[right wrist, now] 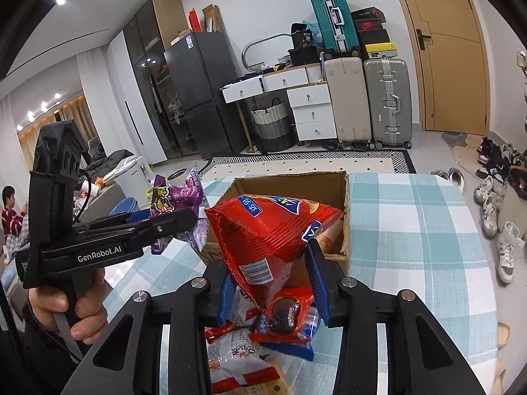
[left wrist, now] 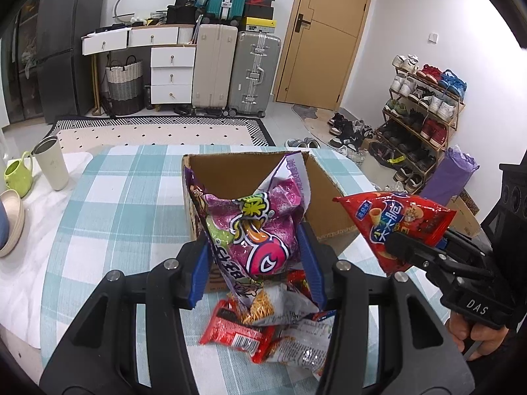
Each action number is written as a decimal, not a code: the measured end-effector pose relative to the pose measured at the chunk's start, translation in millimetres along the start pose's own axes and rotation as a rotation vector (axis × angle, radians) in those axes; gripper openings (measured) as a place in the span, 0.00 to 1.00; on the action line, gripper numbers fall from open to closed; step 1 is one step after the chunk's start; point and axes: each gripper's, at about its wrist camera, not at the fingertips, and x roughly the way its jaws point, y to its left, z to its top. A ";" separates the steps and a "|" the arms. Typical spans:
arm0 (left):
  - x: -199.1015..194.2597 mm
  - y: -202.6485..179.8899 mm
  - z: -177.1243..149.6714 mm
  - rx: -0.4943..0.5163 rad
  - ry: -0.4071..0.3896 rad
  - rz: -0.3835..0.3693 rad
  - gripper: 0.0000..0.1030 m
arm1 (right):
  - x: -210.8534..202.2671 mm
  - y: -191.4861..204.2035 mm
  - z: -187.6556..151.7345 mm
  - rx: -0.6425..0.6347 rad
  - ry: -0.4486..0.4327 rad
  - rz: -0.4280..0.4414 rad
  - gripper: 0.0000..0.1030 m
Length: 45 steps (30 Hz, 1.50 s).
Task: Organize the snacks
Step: 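Lift both held bags and carry them over the cardboard box, then open both tools to drop the bags into the box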
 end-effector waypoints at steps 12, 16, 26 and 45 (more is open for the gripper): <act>19.9 -6.6 14.3 0.026 0.006 0.016 0.45 | 23.1 -14.0 16.1 -0.009 0.010 -0.009 0.38; 31.9 -5.9 18.8 0.032 0.012 0.024 0.45 | 32.8 -20.3 18.9 -0.006 0.019 -0.012 0.38; 70.6 -1.5 29.1 0.030 0.041 0.030 0.45 | 57.5 -33.0 23.4 0.002 0.046 -0.018 0.38; 124.3 20.5 38.7 0.005 0.079 0.054 0.45 | 103.6 -36.1 29.5 -0.012 0.098 -0.014 0.38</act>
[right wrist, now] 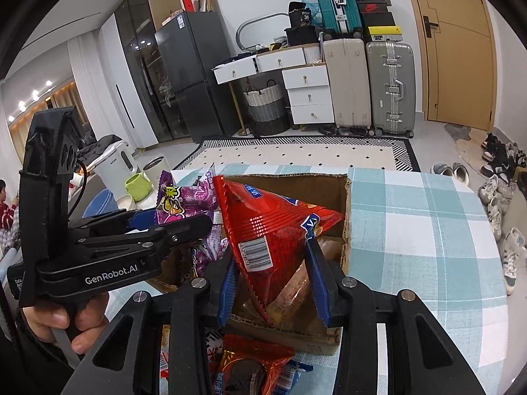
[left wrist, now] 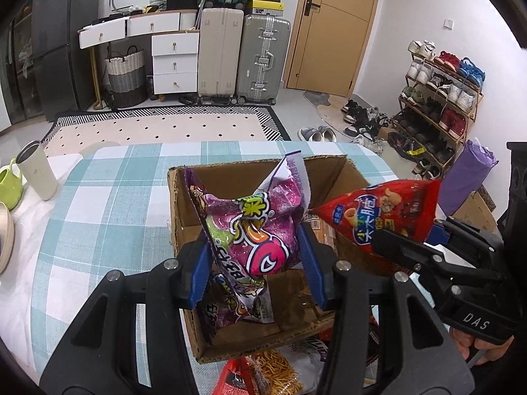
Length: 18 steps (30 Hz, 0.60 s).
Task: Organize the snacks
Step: 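Open both tools to drop the bags into the box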
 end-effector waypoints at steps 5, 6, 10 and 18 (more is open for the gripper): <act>12.3 2.1 -2.8 0.000 0.022 0.008 0.45 | 12.4 1.7 -0.3 -0.016 0.015 -0.003 0.36; 15.8 2.0 -3.5 0.005 0.026 0.013 0.45 | 14.2 1.7 -0.2 -0.017 0.015 -0.005 0.36; 26.3 0.5 -6.7 0.018 0.039 0.029 0.45 | 18.8 2.2 -1.4 -0.023 0.026 -0.003 0.36; 27.7 2.3 -11.2 0.022 0.050 0.015 0.48 | 0.4 7.2 -6.4 -0.070 -0.007 -0.087 0.39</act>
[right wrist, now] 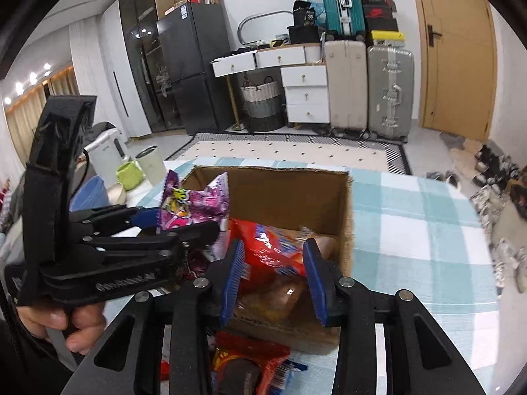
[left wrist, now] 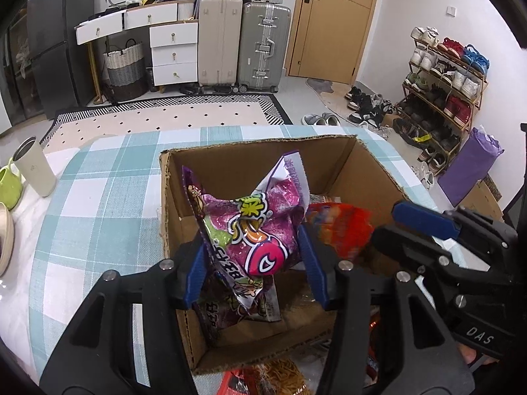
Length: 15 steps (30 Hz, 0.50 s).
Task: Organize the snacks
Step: 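Open both tools to drop the bags into the box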
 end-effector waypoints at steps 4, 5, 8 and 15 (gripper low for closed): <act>-12.8 3.8 -2.1 -0.021 -0.005 -0.016 0.67 | -14.7 -3.1 -5.4 0.018 -0.013 -0.033 0.70; -20.3 3.1 -3.8 -0.025 -0.008 -0.020 0.72 | -18.1 -5.0 -6.4 0.025 -0.014 -0.038 0.74; -33.7 7.6 -6.9 -0.041 -0.022 -0.055 0.81 | -29.7 -11.9 -10.9 0.056 -0.026 -0.032 0.88; -72.4 10.7 -21.5 -0.049 -0.059 -0.039 0.99 | -52.5 -21.4 -25.1 0.109 -0.032 -0.034 0.99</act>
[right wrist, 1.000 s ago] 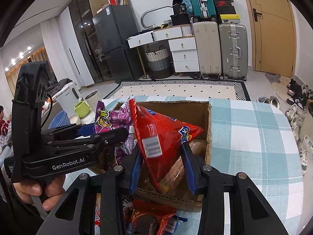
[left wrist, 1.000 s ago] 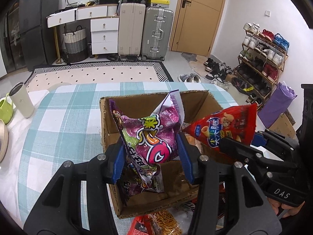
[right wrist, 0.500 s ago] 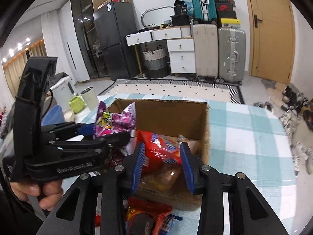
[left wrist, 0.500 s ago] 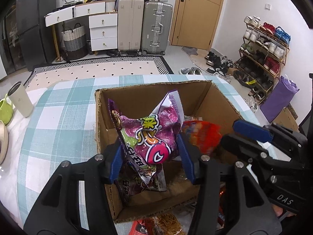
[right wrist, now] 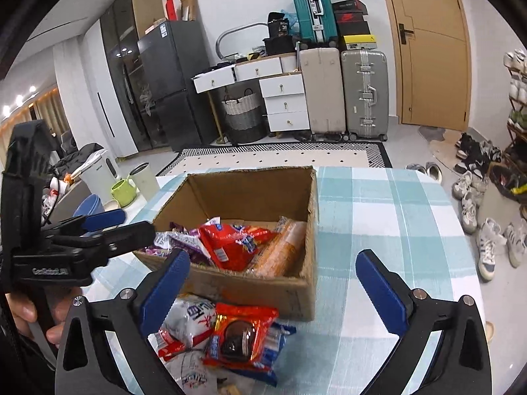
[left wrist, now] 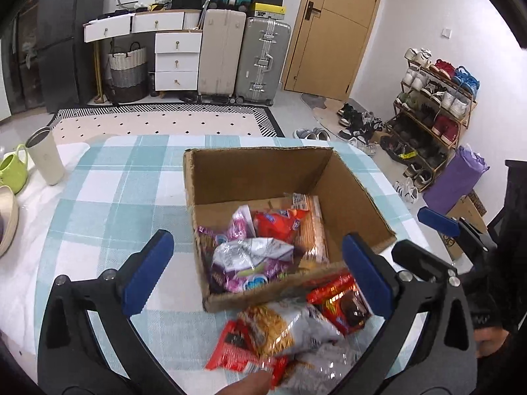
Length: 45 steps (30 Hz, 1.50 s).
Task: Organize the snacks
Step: 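Open both tools to drop the bags into the box, then move both open tools back toward the remaining snack pile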
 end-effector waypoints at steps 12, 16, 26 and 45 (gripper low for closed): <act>-59.9 6.7 -37.7 -0.026 -0.005 0.051 0.99 | -34.6 6.5 -26.9 0.025 0.014 0.015 0.99; -69.2 10.2 -50.3 -0.029 0.002 0.057 0.99 | -43.1 9.8 -38.4 0.029 0.019 0.002 0.99; -78.4 3.9 -82.8 -0.026 0.045 0.048 0.99 | -56.6 -1.6 -63.3 0.080 0.050 -0.013 0.99; -67.7 -5.7 -110.7 -0.025 0.118 0.033 0.99 | -46.5 -11.3 -110.4 0.107 0.173 -0.011 0.99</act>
